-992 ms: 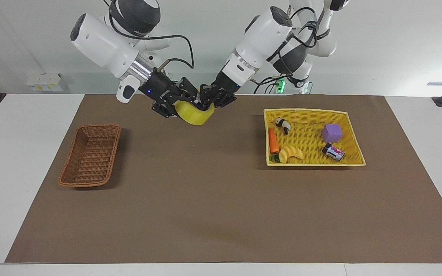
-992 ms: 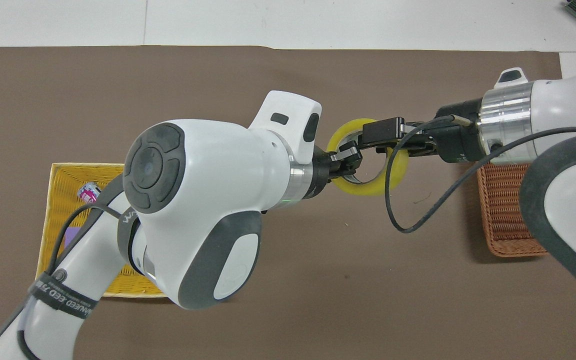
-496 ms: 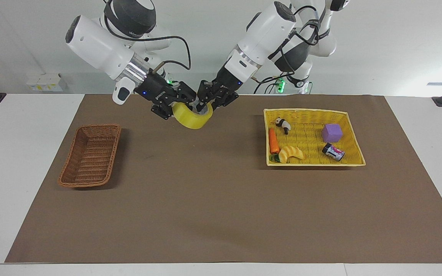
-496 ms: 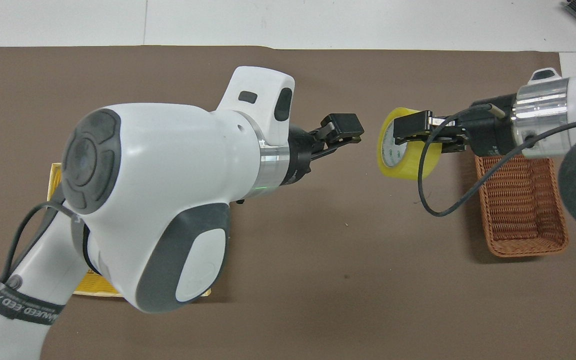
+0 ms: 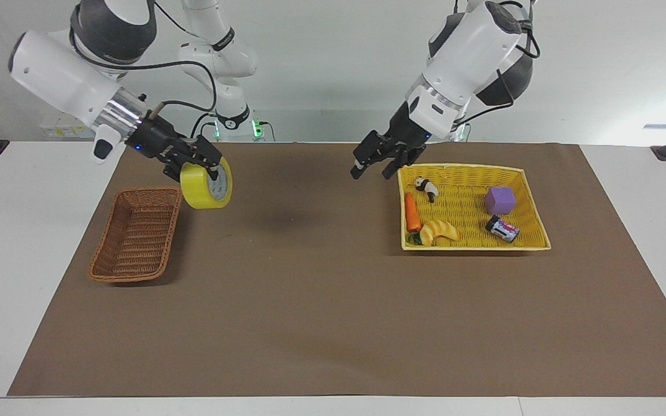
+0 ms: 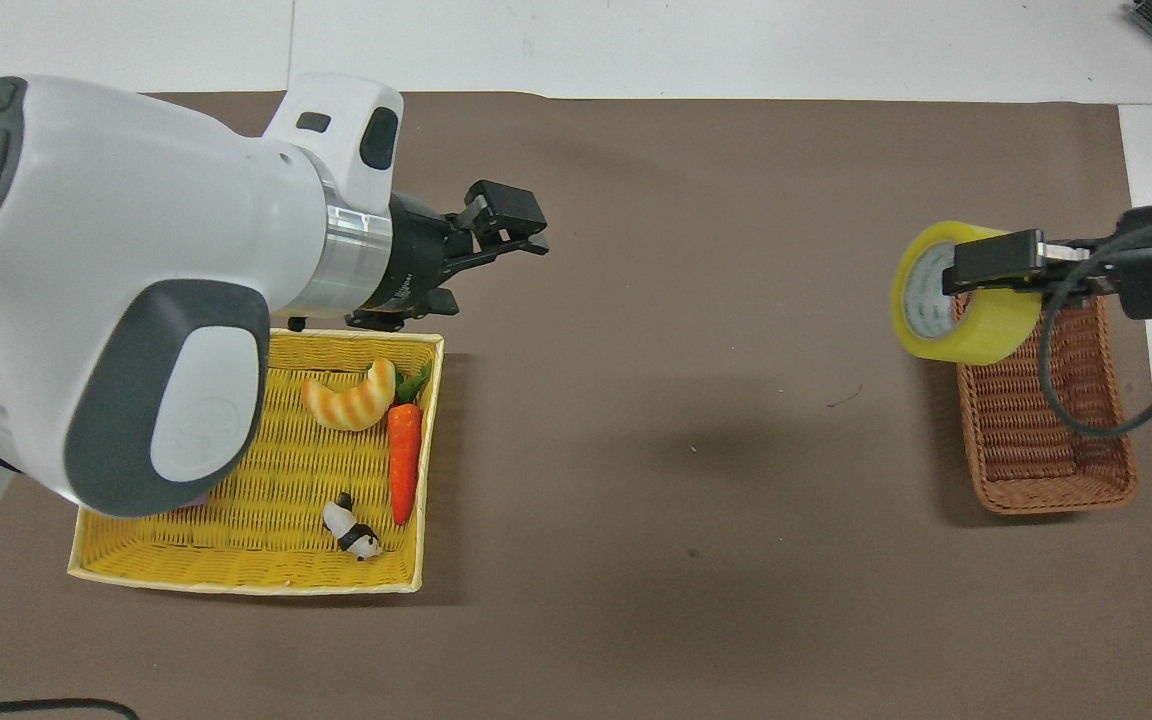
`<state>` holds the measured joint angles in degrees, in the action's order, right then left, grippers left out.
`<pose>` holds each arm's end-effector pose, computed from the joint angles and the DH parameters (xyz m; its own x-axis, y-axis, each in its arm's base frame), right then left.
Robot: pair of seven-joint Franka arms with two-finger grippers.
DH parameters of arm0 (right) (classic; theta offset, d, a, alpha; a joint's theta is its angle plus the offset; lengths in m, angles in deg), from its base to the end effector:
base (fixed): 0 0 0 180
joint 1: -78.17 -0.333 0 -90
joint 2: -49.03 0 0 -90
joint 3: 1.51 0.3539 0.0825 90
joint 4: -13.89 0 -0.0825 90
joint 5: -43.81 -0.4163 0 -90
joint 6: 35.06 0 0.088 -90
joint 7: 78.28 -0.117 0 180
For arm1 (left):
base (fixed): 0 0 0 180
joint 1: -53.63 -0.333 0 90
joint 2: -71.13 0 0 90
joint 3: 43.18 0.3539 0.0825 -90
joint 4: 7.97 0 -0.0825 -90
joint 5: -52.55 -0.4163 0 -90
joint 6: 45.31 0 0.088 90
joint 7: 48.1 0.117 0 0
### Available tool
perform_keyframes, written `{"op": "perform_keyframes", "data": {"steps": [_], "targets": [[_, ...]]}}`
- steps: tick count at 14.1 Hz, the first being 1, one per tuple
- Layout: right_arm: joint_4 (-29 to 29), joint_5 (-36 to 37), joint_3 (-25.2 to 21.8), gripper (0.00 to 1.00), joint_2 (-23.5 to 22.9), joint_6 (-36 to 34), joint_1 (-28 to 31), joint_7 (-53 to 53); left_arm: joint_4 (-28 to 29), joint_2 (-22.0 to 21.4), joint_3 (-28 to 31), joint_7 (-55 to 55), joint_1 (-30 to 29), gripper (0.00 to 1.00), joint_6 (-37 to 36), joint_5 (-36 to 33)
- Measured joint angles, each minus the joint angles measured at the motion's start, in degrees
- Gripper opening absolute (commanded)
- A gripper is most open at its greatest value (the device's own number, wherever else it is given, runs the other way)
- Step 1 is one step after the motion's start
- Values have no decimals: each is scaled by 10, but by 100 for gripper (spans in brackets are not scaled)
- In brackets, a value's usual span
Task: Move tape to another basket
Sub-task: 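Lower the tape into the brown wicker basket with the right gripper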
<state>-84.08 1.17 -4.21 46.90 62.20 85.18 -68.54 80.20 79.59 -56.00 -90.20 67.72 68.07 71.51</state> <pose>0.6102 -0.0318 0.5978 0.9912 -0.1288 0.0315 -0.0747 -0.7387 -0.6699 0.5955 -0.3162 0.6251 0.9386 0.3427 -0.0397 0.3243 -0.8371 0.4406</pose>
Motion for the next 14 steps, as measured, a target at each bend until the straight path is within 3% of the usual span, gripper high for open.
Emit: {"op": "perform_keyframes", "data": {"steps": [3,6,9,14], "targets": [[0,92,-1,0,2,-10,38,21,0,-1,1,68,-38,100,-44,-86],[-1,202,1,0,2,-10,38,22,0,-2,2,162,-89,100,-66,-110],[-24,264,1,0,-1,-6,43,69,0,-3,2,277,-137,100,-104,-142],[-123,390,0,0,-36,144,65,155,0,-40,2,431,-211,100,-167,-152]]}}
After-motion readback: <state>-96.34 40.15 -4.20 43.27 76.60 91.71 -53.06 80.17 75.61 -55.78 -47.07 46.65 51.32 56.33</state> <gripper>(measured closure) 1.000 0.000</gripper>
